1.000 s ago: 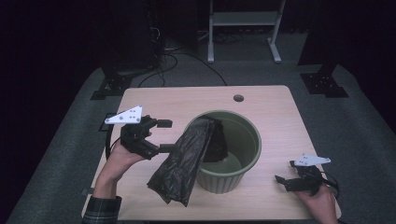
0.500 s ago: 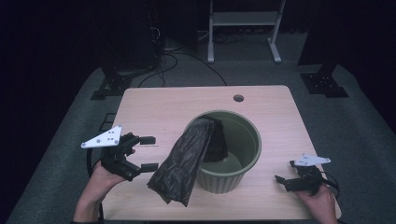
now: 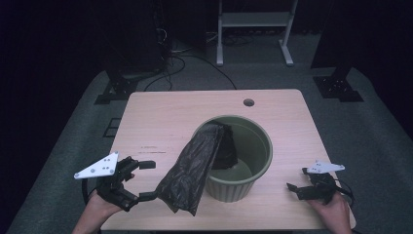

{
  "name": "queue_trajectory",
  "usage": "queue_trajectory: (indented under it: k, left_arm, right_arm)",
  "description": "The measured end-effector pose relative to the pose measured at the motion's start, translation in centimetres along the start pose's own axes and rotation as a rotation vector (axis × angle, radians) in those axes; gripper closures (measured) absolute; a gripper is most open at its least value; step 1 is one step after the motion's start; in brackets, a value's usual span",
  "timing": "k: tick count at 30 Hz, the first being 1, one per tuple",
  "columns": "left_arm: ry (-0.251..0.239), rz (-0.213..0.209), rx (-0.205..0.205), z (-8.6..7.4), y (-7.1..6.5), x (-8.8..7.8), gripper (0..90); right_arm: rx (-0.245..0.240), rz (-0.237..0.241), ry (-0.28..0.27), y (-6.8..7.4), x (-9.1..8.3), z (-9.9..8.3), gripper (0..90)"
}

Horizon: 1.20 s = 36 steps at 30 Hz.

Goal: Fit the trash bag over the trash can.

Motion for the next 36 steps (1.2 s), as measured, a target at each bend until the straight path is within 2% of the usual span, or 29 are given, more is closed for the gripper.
queue_trajectory:
  k: [3,6,8,10,13,15,17,21,27,36]
  left_arm:
    - [0.013,-0.009,-0.011,-1.1,-0.2,0.2,8.6]
    - [0.048,-0.01,-0.02,-2.1,0.0,0.8,8.7]
    - [0.052,-0.023,-0.022,-2.4,0.2,0.9,14.3]
    - [0.053,-0.068,-0.011,-2.5,0.5,1.1,31.9]
    - [0.036,-0.11,-0.004,-2.2,0.8,1.1,61.0]
    - [0.02,-0.127,0.005,-1.8,0.9,1.1,74.9]
    - [-0.002,-0.133,0.014,-1.1,1.1,1.1,85.0]
    - [-0.049,-0.133,0.035,0.4,1.6,1.4,89.0]
    - [-0.073,-0.13,0.073,2.9,2.6,2.6,89.1]
    - [-0.111,-0.113,0.089,5.7,4.3,4.9,89.1]
  right_arm:
    - [0.0,0.0,0.0,0.0,0.0,0.0,10.0]
    - [-0.001,0.0,0.0,0.0,0.0,0.0,10.0]
    - [-0.001,0.0,0.0,0.0,0.0,0.0,10.0]
    - [-0.002,0.0,-0.001,0.0,0.0,0.0,10.0]
    - [-0.001,0.0,0.0,0.0,0.0,0.0,10.0]
    - [0.0,0.0,0.0,0.0,0.0,0.0,10.0]
    - [0.0,0.0,0.0,0.0,0.0,0.0,10.0]
    - [0.0,0.0,0.0,0.0,0.0,0.0,10.0]
    - [0.0,0.0,0.0,0.0,0.0,0.0,10.0]
    - [0.0,0.0,0.0,0.0,0.0,0.0,10.0]
Point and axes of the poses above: each handheld gripper's, and its own axes: x roughly forward along the jaws, z roughly out of its top, y roughly to its left, the point moved 1 cm from there along x, roughly forward along the jaws, and after that the axes turned 5 degrees about -z, right-handed, at the moved point
